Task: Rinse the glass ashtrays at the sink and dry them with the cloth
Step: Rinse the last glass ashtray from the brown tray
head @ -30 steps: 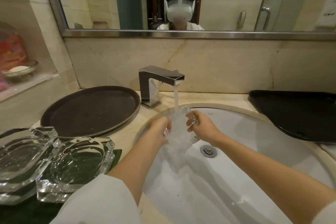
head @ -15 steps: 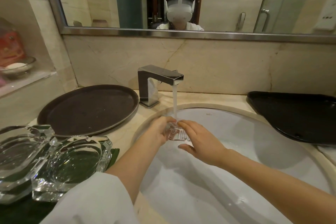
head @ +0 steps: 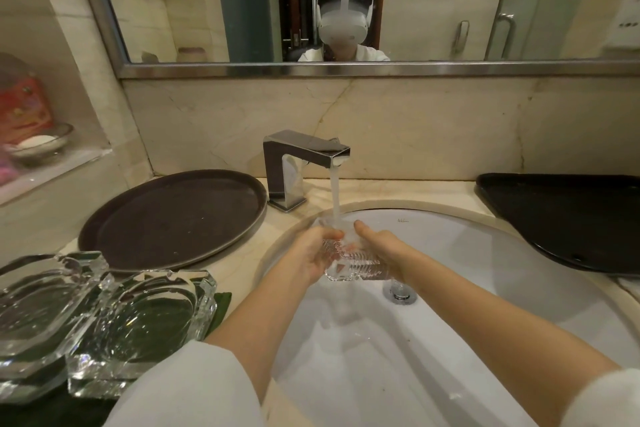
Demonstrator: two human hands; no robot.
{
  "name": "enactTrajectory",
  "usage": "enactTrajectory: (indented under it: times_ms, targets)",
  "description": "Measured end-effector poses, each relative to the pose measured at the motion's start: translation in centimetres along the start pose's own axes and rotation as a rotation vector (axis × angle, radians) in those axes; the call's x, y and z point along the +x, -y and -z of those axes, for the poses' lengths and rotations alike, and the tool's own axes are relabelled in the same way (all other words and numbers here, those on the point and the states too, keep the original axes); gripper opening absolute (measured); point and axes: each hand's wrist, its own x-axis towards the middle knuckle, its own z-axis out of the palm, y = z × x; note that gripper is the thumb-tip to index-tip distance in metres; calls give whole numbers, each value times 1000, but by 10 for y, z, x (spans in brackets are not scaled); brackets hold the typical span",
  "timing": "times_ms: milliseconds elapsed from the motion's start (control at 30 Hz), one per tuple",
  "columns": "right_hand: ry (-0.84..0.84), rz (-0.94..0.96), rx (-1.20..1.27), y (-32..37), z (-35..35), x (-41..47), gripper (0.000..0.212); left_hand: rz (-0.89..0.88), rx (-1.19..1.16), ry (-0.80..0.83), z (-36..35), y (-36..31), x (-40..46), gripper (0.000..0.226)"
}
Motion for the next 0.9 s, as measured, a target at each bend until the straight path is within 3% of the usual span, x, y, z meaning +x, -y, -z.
enactTrajectory:
  times_ms: [133, 233, 467, 633, 767, 900]
  targets:
    - [-8, 58, 97, -6, 7, 2, 38, 133, 27, -2, -3, 1, -5, 14]
    - [-41, 86, 77, -6, 10, 0, 47, 170, 53, -46, -6, 1, -7, 24]
    - [27, 147, 138, -1, 16, -2, 45, 126, -2, -192, 0, 3, 7, 42]
    - [40, 186, 79, 4, 16, -4, 45, 175, -52, -142, 0, 4, 11, 50]
    - [-80, 401, -192, 9, 4, -14, 18, 246, 21, 3, 6, 6, 18, 69]
    - [-209, 733, -1029, -5, -9, -25, 20, 245, -63, 113, 9, 7, 12, 74]
